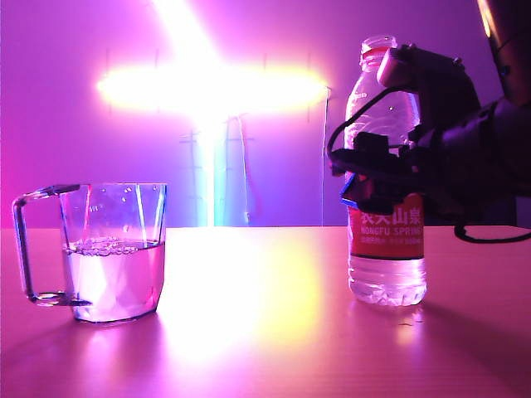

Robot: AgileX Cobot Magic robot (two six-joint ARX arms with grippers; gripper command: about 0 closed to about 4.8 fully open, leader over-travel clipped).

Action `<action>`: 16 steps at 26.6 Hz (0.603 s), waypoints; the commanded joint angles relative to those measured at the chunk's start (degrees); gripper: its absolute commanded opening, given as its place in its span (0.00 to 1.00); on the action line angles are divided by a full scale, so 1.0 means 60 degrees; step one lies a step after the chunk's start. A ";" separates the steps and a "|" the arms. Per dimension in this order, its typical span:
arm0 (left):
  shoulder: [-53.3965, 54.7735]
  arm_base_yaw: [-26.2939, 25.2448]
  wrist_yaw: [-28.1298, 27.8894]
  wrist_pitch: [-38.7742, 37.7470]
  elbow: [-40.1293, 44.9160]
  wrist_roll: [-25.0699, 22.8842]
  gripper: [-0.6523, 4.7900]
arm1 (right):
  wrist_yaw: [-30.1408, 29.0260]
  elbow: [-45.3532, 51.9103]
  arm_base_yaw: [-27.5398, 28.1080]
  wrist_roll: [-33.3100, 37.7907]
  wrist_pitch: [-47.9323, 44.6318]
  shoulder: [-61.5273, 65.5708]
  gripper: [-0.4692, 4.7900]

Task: Pick up the mineral water bottle on the table and pour water into the mug until it's half full.

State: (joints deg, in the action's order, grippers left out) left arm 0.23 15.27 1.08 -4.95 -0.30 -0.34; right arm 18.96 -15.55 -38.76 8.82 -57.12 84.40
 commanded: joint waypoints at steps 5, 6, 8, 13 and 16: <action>0.0015 0.0007 0.0033 0.0124 -0.0036 0.0025 0.12 | -0.0011 0.0248 -0.0051 0.0047 -0.0113 -0.0047 0.83; 0.0015 0.0007 0.0036 0.0124 -0.0036 0.0025 0.12 | -0.0015 0.0379 -0.0076 0.0069 -0.0251 -0.0051 0.83; 0.0015 0.0007 0.0036 0.0124 -0.0036 0.0025 0.12 | -0.0015 0.0645 -0.0087 0.0288 -0.0481 -0.0055 0.94; 0.0015 0.0007 0.0036 0.0127 -0.0036 0.0025 0.12 | -0.0189 0.1526 -0.0302 0.0572 -0.1632 -0.0215 1.00; 0.0015 0.0004 0.0036 0.0124 -0.0036 0.0025 0.12 | -0.0146 0.2084 -0.0736 0.0568 -0.2306 -0.0521 1.00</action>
State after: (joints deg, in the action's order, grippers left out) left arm 0.23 15.27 1.10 -4.95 -0.30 -0.34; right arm 17.93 -3.95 -42.26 12.03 -67.16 82.21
